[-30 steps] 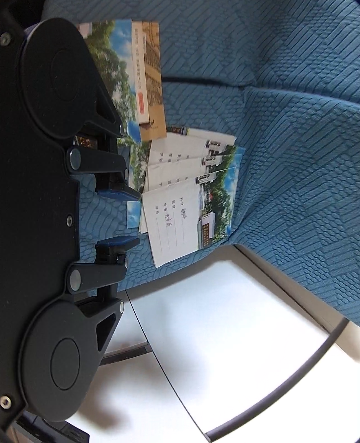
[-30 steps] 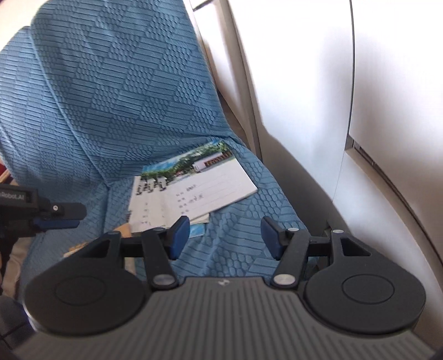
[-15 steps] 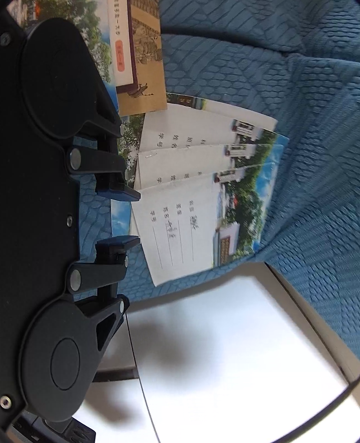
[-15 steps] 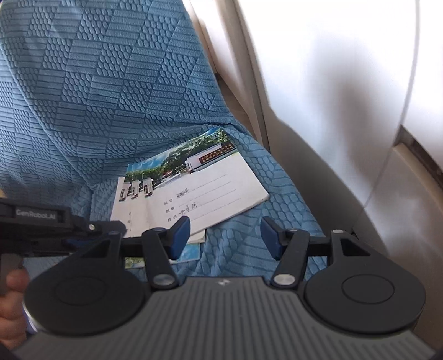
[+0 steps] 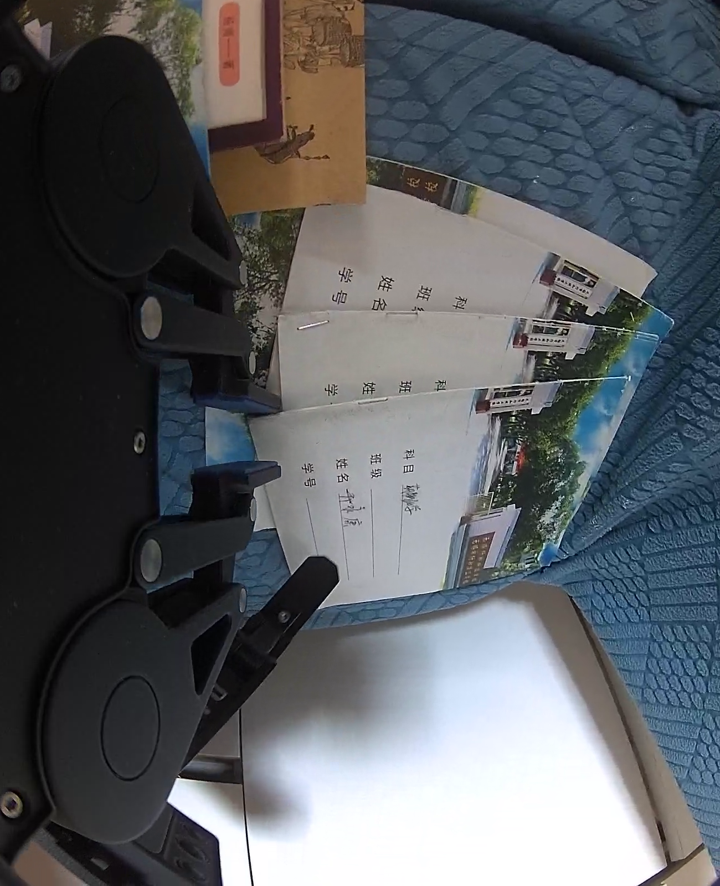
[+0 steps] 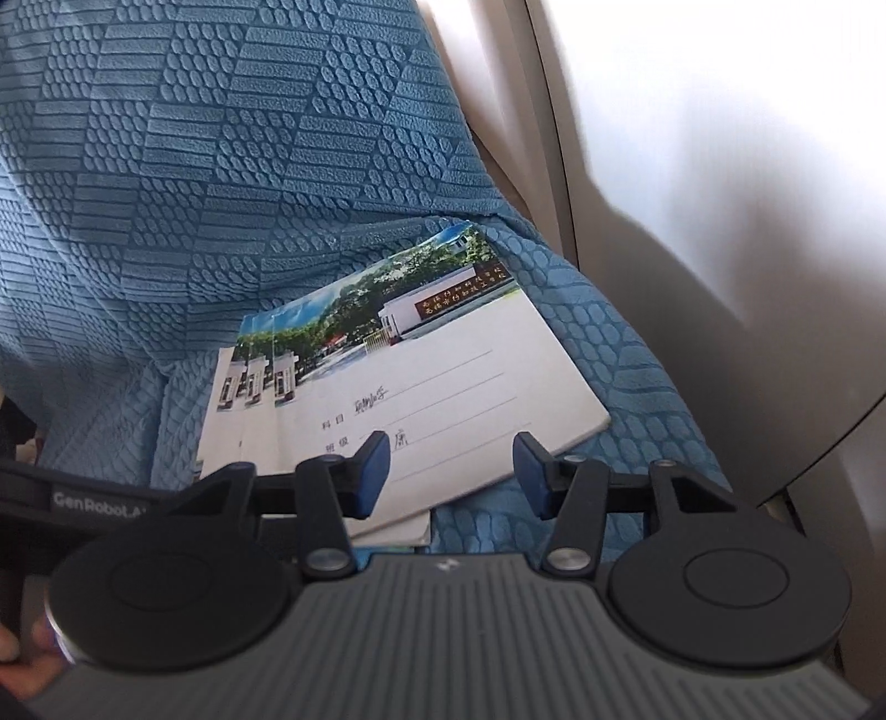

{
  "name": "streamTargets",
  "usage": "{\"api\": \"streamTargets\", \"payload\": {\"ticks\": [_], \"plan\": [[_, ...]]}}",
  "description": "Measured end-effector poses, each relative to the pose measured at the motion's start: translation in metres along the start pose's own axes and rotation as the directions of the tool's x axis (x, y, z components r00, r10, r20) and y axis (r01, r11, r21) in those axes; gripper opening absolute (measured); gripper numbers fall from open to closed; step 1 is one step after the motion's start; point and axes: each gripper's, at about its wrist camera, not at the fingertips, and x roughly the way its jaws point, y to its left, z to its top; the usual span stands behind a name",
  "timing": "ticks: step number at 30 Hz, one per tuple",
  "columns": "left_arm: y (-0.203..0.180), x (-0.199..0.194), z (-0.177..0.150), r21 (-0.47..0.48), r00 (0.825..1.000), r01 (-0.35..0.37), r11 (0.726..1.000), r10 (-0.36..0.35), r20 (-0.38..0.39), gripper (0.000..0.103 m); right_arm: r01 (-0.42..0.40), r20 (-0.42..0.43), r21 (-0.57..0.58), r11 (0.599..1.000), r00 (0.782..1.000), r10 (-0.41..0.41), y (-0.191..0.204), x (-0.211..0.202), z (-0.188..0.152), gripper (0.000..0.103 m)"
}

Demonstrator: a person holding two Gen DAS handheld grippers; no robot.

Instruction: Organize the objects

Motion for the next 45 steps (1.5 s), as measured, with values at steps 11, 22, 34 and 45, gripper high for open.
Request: {"api": "streamTargets", "payload": {"ticks": [11, 22, 34, 45], "plan": [[0.015, 0.005, 0.014, -0.130, 0.971, 0.231, 0.964, -0.236, -0.026, 0.016, 0.041, -0.010, -0.059, 0.997, 0.999, -0.042, 0.004, 0.017, 0.003, 0.050], [-0.011, 0.022, 0.023, -0.103, 0.983, 0.182, 0.978, -0.184, -0.001, 0.007, -0.044, 0.019, 0.159, 0.986, 0.999, 0.042, -0.022, 0.009, 0.007, 0.048], [-0.008, 0.009, 0.021, -0.154, 0.990, 0.142, 0.978, -0.139, 0.026, 0.002, -0.160, 0.091, 0.499, 0.852, 0.987, 0.132, -0.044, -0.028, -0.007, 0.053], [-0.028, 0.001, 0.017, -0.161, 0.980, 0.197, 0.967, -0.196, 0.023, 0.002, -0.287, 0.127, 0.773, 0.566, 0.944, 0.306, -0.060, -0.012, -0.027, 0.076]]}}
